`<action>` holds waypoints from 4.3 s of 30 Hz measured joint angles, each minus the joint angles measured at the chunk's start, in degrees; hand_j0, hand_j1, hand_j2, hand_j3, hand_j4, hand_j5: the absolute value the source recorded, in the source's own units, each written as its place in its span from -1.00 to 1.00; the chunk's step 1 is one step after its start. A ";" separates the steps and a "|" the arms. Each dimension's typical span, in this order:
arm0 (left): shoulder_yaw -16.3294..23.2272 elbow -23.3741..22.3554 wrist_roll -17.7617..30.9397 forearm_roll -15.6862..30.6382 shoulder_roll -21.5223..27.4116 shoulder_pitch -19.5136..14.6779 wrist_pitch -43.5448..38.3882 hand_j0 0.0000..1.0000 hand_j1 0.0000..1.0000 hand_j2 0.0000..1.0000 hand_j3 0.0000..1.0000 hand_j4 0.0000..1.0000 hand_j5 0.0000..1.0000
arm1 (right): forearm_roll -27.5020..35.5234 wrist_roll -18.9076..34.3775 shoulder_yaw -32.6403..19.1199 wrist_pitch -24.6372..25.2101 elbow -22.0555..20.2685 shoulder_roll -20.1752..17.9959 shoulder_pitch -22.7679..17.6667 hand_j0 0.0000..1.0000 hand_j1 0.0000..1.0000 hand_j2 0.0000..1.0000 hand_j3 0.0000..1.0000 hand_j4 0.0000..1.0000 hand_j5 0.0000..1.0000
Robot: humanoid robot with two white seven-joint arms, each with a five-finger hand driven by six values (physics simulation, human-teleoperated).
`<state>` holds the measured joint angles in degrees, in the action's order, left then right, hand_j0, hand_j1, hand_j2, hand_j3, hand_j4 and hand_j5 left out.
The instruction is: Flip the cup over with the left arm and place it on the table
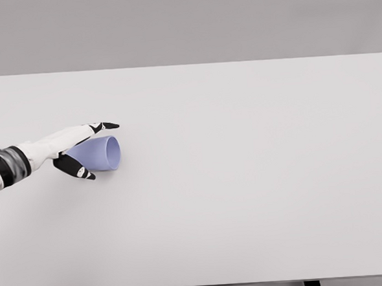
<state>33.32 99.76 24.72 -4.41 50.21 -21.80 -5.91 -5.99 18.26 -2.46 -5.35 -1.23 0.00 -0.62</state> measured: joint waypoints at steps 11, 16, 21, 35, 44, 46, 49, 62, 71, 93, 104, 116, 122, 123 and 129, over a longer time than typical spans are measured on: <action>0.09 -0.89 0.00 -1.89 -1.44 0.00 -0.18 0.98 0.98 0.98 0.98 0.98 0.98 | 0.00 0.00 0.00 0.00 0.00 0.00 0.00 1.00 1.00 1.00 1.00 1.00 1.00; 0.10 -1.04 -0.01 -2.54 -1.68 0.35 -0.19 0.90 0.90 0.90 0.90 0.90 0.90 | 0.00 0.00 0.00 0.00 0.00 0.00 0.00 1.00 1.00 1.00 1.00 1.00 1.00; 0.11 -1.07 -0.29 -4.78 -1.77 0.97 -0.16 0.87 0.87 0.87 0.87 0.87 0.87 | 0.00 0.00 0.00 0.00 0.00 0.00 0.00 1.00 1.00 1.00 1.00 1.00 1.00; 0.05 -0.97 -0.47 -4.46 -2.04 1.41 1.10 0.27 0.27 0.27 0.27 0.27 0.27 | 0.00 0.00 0.00 0.00 0.00 0.00 0.00 1.00 1.00 1.00 1.00 1.00 1.00; -0.51 -0.92 -3.73 9.25 -0.60 1.32 5.21 0.27 0.27 0.27 0.27 0.27 0.27 | 0.00 0.00 0.00 0.00 0.00 0.00 0.00 1.00 1.00 1.00 1.00 1.00 1.00; -0.70 -0.96 -3.88 12.72 -0.17 1.32 5.72 0.28 0.28 0.28 0.28 0.28 0.28 | 0.00 0.00 0.00 0.00 0.00 0.00 0.00 1.00 1.00 1.00 1.00 1.00 1.00; -0.85 -1.06 -3.98 17.92 0.45 1.49 6.63 0.28 0.28 0.28 0.28 0.28 0.28 | 0.00 0.00 0.00 0.00 0.00 0.00 0.00 1.00 1.00 1.00 1.00 1.00 1.00; -0.21 -4.22 -3.35 39.00 1.10 2.37 11.30 0.32 0.32 0.32 0.32 0.32 0.32 | 0.00 0.00 0.00 0.00 0.00 0.00 0.00 1.00 1.00 1.00 1.00 1.00 1.00; 0.05 -9.36 -0.61 48.03 -2.17 1.58 12.67 0.32 0.32 0.32 0.32 0.32 0.32 | 0.00 0.00 0.00 0.00 0.00 0.00 0.00 1.00 1.00 1.00 1.00 1.00 1.00; -0.65 -22.33 10.25 50.93 -13.81 0.26 12.89 0.49 0.49 0.49 0.49 0.49 0.49 | 0.00 0.00 0.00 0.00 0.00 0.00 0.00 1.00 1.00 1.00 1.00 1.00 1.00; -0.68 -23.70 10.27 50.45 -15.22 0.97 13.01 0.65 0.65 0.65 0.65 0.65 0.65 | 0.00 0.00 0.00 0.00 0.00 0.00 0.00 1.00 1.00 1.00 1.00 1.00 1.00; -0.68 -24.18 10.27 49.11 -15.50 1.41 12.98 0.99 0.99 0.99 0.99 0.99 0.99 | 0.00 0.00 0.00 0.00 0.00 0.00 0.00 1.00 1.00 1.00 1.00 1.00 1.00; -0.70 -23.77 10.28 48.75 -14.99 1.32 13.89 1.00 1.00 1.00 1.00 1.00 1.00 | 0.00 0.00 0.00 0.00 0.00 0.00 0.00 1.00 1.00 1.00 1.00 1.00 1.00; -0.70 -23.70 10.27 48.69 -14.79 1.32 14.18 1.00 1.00 1.00 1.00 1.00 1.00 | 0.00 0.00 0.00 0.00 0.00 0.00 0.00 1.00 1.00 1.00 1.00 1.00 1.00; -0.88 -23.41 10.28 48.47 -12.67 0.97 15.07 1.00 1.00 1.00 1.00 1.00 1.00 | 0.00 0.00 0.00 0.00 0.00 0.00 0.00 1.00 1.00 1.00 1.00 1.00 1.00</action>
<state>32.44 76.35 34.99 44.07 37.54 -20.83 9.16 -5.99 18.26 -2.46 -5.35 -1.23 0.00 -0.62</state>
